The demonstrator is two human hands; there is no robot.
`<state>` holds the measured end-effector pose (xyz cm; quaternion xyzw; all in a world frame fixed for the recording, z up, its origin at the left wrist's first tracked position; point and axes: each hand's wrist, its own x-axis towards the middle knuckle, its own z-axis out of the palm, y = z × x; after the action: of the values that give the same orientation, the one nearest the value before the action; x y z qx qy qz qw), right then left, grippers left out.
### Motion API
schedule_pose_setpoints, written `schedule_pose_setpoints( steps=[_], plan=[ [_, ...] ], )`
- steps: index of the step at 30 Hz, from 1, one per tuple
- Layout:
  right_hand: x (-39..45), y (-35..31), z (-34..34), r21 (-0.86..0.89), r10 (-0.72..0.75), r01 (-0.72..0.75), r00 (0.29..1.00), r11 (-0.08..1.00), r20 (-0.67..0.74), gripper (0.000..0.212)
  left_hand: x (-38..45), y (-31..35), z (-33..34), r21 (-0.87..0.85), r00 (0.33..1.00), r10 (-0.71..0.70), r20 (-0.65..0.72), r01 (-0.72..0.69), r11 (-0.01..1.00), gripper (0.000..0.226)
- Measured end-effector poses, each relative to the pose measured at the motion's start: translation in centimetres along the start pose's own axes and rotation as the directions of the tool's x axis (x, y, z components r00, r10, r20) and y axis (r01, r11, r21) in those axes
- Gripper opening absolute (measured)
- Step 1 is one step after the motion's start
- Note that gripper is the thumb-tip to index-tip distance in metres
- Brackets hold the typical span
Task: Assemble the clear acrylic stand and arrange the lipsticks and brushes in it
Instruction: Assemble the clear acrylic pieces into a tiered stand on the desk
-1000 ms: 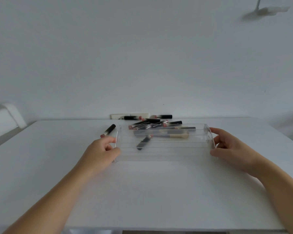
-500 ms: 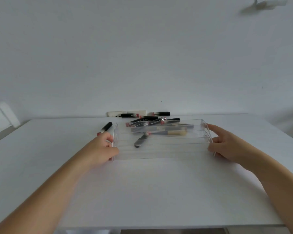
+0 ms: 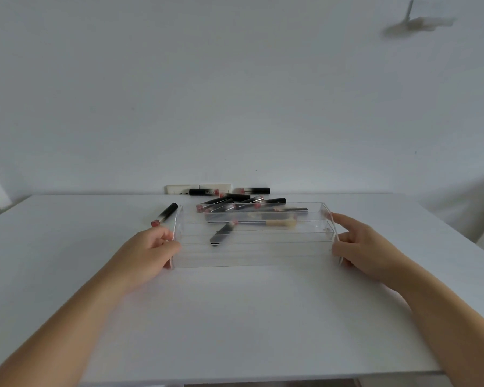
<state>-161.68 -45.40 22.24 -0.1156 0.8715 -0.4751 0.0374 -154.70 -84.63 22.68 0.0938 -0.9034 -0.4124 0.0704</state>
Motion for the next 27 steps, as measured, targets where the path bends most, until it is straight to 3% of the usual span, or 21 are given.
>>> schedule_pose_setpoints(
  steps=[11,13,18,22,27],
  plan=[
    [0.0,-1.4,-0.4,0.073,0.101,-0.103,0.995,0.992,0.026,0.069,0.2,-0.1,0.1,0.033,0.999,0.043,0.032,-0.044,0.998,0.007],
    [-0.5,-1.6,-0.1,0.062,0.119,-0.119,0.993,0.991,-0.01,0.064,0.1,-0.2,0.1,0.033,0.998,0.053,0.029,-0.054,0.998,0.008],
    [-1.0,-1.9,1.4,0.069,0.104,-0.09,0.968,0.994,-0.229,0.024,0.0,-0.4,0.3,-0.004,0.999,0.043,-0.014,-0.043,0.999,0.015],
    [-0.8,-1.8,2.2,0.009,0.088,-0.091,0.932,0.996,-0.353,0.017,0.2,-0.1,0.8,-0.059,0.996,-0.01,-0.091,0.004,0.998,0.038],
    [-0.8,-1.8,2.1,0.04,0.12,-0.113,0.927,0.993,-0.357,0.018,0.7,-0.2,1.6,0.041,0.977,0.017,-0.214,-0.008,0.999,0.033]
  ],
)
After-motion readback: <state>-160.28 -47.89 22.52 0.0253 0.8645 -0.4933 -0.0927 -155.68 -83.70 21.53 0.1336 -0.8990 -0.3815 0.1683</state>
